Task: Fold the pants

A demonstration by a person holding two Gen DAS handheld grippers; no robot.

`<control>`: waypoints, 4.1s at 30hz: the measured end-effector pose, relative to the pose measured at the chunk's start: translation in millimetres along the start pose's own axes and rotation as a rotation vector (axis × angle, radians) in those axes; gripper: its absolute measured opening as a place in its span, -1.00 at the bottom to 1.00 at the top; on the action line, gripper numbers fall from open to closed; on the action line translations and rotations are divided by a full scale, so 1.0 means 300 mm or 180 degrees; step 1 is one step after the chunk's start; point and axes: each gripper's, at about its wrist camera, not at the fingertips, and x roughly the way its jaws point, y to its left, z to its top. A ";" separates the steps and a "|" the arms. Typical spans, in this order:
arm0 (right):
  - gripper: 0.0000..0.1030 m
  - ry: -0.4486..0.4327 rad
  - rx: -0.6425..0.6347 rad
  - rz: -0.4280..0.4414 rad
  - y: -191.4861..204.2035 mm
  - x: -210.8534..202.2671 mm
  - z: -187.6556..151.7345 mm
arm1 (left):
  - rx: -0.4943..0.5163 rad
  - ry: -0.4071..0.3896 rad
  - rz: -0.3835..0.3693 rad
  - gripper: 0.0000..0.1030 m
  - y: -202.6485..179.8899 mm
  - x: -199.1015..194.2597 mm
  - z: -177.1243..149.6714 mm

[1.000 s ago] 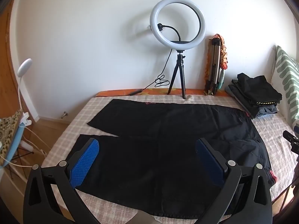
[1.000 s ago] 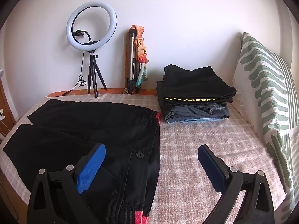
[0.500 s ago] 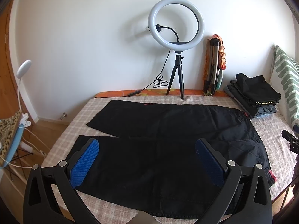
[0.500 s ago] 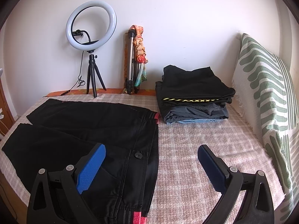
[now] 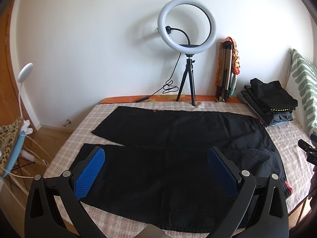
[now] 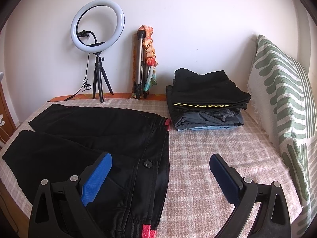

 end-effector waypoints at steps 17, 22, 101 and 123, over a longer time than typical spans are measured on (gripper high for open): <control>0.95 0.0021 -0.0003 0.0028 0.005 0.003 -0.006 | 0.0017 0.0054 0.0006 1.00 0.000 0.015 -0.006; 0.95 0.0020 -0.0002 0.0026 0.005 0.003 -0.008 | 0.0014 0.0052 0.0007 1.00 0.002 0.016 -0.006; 0.22 0.0833 -0.2543 0.1574 0.344 -0.005 -0.416 | -0.0763 0.1245 -0.0032 -0.08 0.430 0.266 -0.310; -0.87 0.0473 -0.2404 0.1433 0.374 -0.032 -0.307 | -0.1327 0.1449 -0.0304 0.12 0.494 0.287 -0.344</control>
